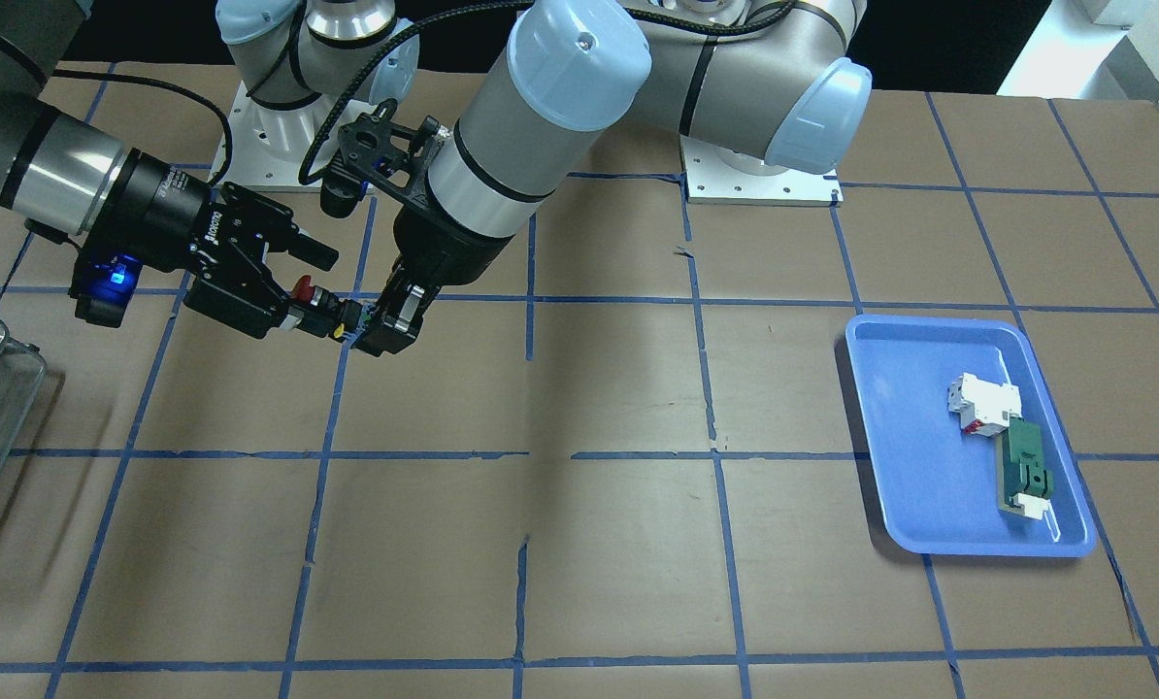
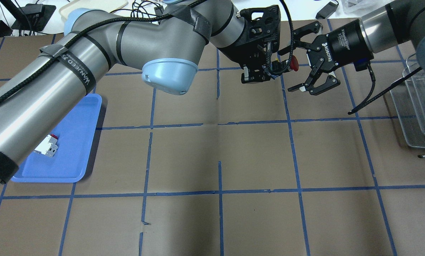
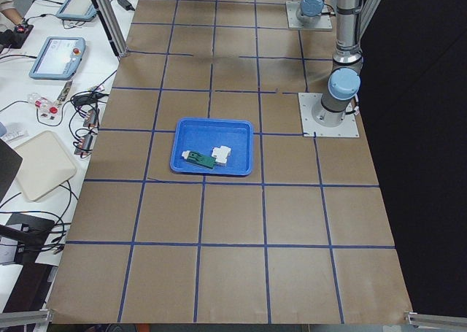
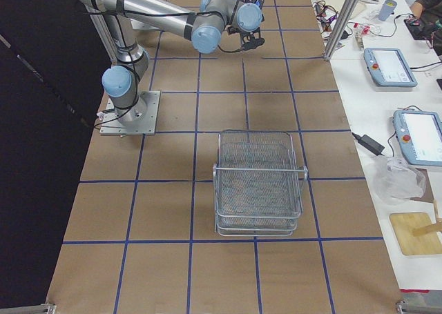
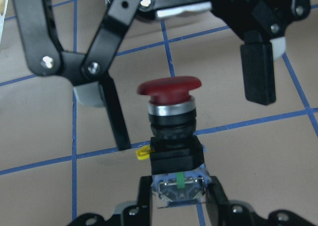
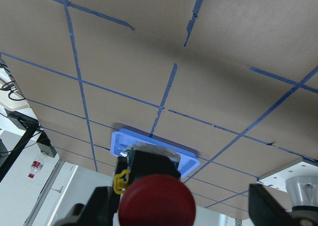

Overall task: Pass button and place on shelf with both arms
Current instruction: 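Position the right gripper around the red button cap held by the left gripper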

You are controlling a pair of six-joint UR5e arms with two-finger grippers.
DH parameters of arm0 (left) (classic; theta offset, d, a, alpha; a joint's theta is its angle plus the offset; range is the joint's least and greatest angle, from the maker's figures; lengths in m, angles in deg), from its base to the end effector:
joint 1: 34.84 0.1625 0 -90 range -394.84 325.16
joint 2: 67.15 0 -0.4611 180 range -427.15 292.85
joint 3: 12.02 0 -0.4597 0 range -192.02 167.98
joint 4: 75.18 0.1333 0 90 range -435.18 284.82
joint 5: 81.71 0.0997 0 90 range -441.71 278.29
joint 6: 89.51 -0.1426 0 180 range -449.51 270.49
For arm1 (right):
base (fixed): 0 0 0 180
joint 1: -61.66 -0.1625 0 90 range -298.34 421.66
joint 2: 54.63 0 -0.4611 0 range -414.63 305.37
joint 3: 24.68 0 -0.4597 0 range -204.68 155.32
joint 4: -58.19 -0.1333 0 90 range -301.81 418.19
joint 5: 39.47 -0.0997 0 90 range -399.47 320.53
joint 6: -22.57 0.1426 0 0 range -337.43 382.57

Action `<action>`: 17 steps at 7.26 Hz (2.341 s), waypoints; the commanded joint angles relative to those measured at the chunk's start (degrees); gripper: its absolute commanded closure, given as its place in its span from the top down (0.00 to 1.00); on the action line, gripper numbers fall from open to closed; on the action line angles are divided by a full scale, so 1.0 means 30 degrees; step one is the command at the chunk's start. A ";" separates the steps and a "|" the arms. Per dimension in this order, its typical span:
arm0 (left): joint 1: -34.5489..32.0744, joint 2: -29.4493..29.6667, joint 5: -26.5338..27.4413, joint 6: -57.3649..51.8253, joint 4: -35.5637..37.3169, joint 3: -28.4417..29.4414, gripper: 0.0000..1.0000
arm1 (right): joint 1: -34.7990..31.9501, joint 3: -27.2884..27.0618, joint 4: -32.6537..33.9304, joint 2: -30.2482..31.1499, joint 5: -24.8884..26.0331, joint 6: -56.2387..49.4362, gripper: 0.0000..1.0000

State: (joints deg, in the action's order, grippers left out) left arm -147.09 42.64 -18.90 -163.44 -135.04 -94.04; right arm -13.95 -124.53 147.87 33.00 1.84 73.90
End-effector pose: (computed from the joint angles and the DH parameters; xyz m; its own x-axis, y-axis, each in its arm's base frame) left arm -0.4641 -0.6103 0.4132 0.1326 0.9743 -0.1821 0.8383 -0.2083 -0.5039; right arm 0.0974 -0.5879 0.4124 -0.1848 0.9394 -0.2886 0.6192 0.3394 0.7081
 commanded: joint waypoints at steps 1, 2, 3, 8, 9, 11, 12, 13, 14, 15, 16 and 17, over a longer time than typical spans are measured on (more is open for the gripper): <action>-0.0024 -0.0003 0.0011 0.0094 0.0032 -0.0138 0.00 | 0.0067 0.0032 -0.0013 0.0089 0.0115 0.0204 1.00; -0.0053 -0.0090 0.0011 0.0093 0.0033 -0.0198 0.00 | 0.0271 0.0032 0.0103 0.0090 0.0086 0.0204 1.00; -0.0054 -0.0149 -0.0018 0.0122 0.0033 -0.0257 0.00 | 0.0592 0.0032 0.0104 0.0090 0.0086 0.0175 1.00; -0.0054 -0.0092 -0.0047 0.0065 0.0033 -0.0287 0.00 | 0.0624 -0.0144 -0.0012 0.0090 -0.0031 0.0995 0.98; -0.0054 -0.0091 -0.0018 0.0093 0.0033 -0.0287 0.00 | 0.0624 -0.0144 -0.0013 0.0090 -0.0060 0.1082 0.98; -0.0054 -0.0325 -0.0047 0.0123 0.0003 -0.0374 0.00 | 0.0595 -0.0202 -0.0129 0.0090 -0.0031 0.1171 0.96; -0.0054 -0.0239 -0.0018 0.0094 0.0032 -0.0345 0.00 | 0.0595 -0.0174 -0.0101 0.0090 -0.0031 0.1200 0.94; -0.0054 -0.0238 -0.0018 0.0093 0.0004 -0.0374 0.00 | 0.0624 -0.0144 -0.0072 0.0090 -0.0089 0.1258 0.85; -0.0054 -0.0383 -0.0018 0.0064 -0.0026 -0.0374 0.00 | 0.0624 0.0030 -0.0043 0.0090 -0.0206 0.1578 0.83; -0.0054 -0.0326 -0.0018 0.0093 0.0032 -0.0374 0.00 | 0.0624 0.0032 -0.0071 0.0090 -0.0468 0.1610 0.83; -0.0054 -0.0297 -0.0018 0.0064 0.0062 -0.0316 0.00 | 0.0624 -0.0026 -0.0101 0.0090 -0.0471 0.1610 0.82; -0.0054 -0.0267 -0.0018 0.0035 0.0207 -0.0345 0.00 | 0.0624 0.0031 -0.0072 0.0090 -0.0500 0.1610 0.82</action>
State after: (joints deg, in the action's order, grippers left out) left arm -147.25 41.74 -18.96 -163.26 -134.79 -95.08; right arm -12.08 -124.53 147.63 33.27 0.52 78.68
